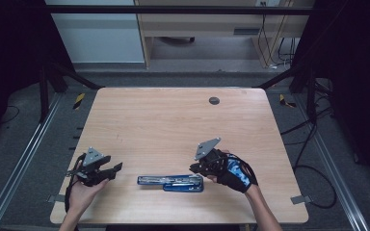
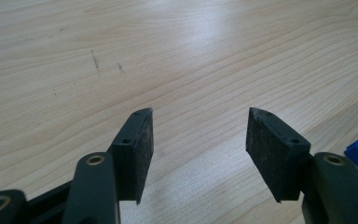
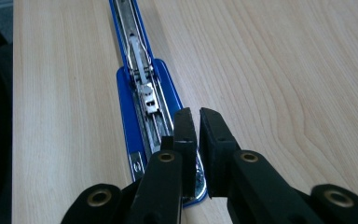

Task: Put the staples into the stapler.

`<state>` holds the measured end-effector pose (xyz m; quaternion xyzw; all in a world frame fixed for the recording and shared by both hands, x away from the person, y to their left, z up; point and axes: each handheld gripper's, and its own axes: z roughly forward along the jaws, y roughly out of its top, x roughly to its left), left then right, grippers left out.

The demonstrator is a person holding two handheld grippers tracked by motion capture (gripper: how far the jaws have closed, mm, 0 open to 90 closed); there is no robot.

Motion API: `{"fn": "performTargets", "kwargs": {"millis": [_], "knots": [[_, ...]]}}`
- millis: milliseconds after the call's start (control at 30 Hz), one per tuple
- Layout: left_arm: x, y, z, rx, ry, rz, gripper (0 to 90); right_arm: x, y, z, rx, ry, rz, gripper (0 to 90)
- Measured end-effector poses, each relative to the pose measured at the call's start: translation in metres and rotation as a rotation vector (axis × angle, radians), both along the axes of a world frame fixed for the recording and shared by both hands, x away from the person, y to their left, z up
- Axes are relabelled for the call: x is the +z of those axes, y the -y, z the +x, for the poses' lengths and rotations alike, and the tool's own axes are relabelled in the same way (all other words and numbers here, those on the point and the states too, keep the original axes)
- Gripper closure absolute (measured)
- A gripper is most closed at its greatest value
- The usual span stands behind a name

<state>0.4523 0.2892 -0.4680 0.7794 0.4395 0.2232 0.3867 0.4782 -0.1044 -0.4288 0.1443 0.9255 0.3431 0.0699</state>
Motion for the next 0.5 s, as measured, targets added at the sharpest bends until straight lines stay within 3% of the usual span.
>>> {"fn": "performTargets", "kwargs": {"millis": [167,500], "knots": [[0.004,0.004,-0.002,-0.043,0.014,-0.028,44.3,-0.002,0.002,-0.009,-0.061,0.0,0.014,89.1],[0.011,0.014,-0.006,-0.123,0.021,-0.042,44.9,-0.006,0.022,-0.028,-0.244,0.03,0.113,90.0]]}}
